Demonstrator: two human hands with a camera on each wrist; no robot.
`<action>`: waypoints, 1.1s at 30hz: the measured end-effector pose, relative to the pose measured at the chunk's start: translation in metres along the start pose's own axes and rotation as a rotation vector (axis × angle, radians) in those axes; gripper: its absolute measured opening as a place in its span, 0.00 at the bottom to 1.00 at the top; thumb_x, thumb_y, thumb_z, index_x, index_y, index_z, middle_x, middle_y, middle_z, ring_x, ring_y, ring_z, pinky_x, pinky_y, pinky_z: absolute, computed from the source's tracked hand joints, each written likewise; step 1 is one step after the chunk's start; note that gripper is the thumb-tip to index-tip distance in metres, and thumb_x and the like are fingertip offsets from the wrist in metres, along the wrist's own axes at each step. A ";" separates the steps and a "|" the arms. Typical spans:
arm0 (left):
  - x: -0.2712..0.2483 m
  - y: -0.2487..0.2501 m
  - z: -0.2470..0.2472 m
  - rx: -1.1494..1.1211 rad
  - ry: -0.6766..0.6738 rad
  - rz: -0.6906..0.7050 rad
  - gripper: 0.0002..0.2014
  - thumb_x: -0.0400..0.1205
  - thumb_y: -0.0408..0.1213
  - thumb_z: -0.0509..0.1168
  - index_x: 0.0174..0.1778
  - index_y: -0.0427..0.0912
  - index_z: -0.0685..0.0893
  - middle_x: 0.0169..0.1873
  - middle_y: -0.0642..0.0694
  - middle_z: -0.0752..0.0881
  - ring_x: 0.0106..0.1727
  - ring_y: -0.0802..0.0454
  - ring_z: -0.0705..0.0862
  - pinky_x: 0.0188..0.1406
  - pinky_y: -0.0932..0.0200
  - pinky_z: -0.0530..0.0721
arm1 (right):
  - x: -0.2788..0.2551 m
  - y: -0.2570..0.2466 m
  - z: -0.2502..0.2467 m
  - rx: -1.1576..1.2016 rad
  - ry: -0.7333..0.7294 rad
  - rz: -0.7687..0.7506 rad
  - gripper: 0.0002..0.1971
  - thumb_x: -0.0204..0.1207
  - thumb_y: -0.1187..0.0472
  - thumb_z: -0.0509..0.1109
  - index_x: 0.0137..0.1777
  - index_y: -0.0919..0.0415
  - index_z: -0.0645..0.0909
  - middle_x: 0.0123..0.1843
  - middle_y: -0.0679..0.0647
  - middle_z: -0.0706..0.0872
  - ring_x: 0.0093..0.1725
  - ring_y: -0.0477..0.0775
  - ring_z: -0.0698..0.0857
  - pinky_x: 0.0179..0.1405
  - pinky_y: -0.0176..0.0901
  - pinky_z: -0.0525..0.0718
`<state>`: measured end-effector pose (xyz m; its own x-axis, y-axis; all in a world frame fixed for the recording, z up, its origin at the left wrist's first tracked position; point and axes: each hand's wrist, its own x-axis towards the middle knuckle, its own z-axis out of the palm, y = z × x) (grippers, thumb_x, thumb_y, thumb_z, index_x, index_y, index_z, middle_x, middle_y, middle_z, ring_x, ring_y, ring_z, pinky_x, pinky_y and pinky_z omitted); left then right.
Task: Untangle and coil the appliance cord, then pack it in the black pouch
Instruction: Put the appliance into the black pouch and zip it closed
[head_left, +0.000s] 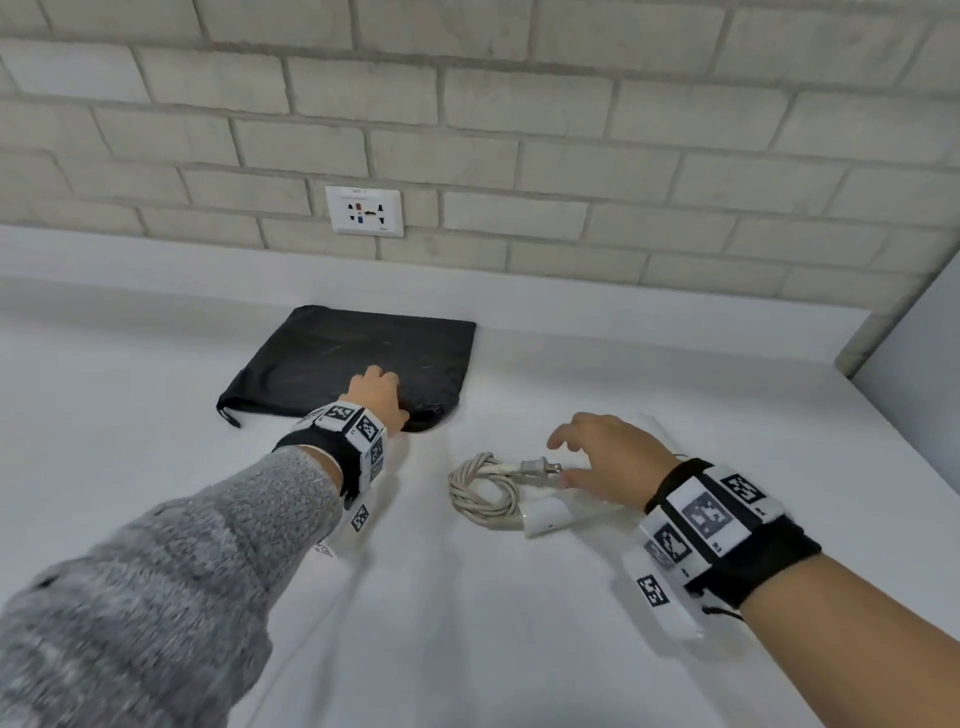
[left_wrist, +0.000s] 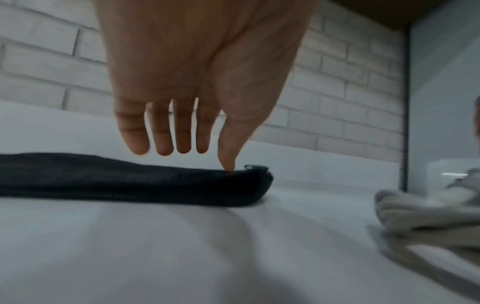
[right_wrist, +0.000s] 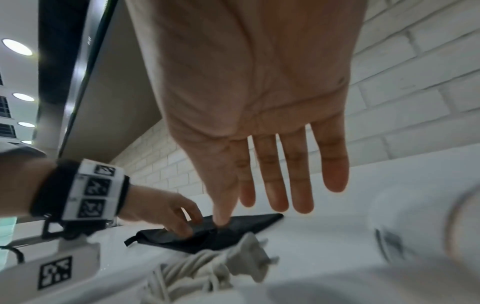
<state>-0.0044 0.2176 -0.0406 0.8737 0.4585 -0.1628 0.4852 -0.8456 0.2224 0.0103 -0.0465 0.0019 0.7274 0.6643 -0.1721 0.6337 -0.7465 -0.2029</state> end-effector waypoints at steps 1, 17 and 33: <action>0.004 0.000 0.002 0.068 -0.043 -0.005 0.21 0.79 0.40 0.64 0.68 0.42 0.74 0.69 0.39 0.69 0.71 0.37 0.68 0.67 0.43 0.72 | 0.001 -0.005 -0.003 0.006 0.009 -0.003 0.18 0.77 0.52 0.64 0.66 0.52 0.73 0.62 0.52 0.77 0.62 0.52 0.75 0.54 0.43 0.73; -0.035 0.041 -0.020 -0.217 0.255 0.736 0.09 0.74 0.21 0.56 0.42 0.38 0.75 0.43 0.39 0.77 0.40 0.39 0.78 0.41 0.51 0.75 | 0.075 -0.030 -0.008 0.183 0.267 -0.048 0.13 0.80 0.60 0.60 0.57 0.68 0.79 0.56 0.67 0.79 0.57 0.66 0.78 0.56 0.48 0.73; -0.065 -0.060 -0.058 -0.633 0.373 -0.091 0.15 0.76 0.25 0.60 0.26 0.46 0.79 0.27 0.44 0.80 0.12 0.62 0.80 0.13 0.71 0.80 | 0.028 0.003 -0.005 0.139 0.151 -0.265 0.24 0.70 0.55 0.71 0.65 0.52 0.68 0.58 0.53 0.70 0.52 0.57 0.76 0.58 0.51 0.75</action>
<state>-0.0885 0.2543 0.0119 0.7282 0.6772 0.1054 0.3854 -0.5318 0.7541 0.0339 -0.0307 0.0008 0.5793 0.8137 0.0469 0.7717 -0.5290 -0.3531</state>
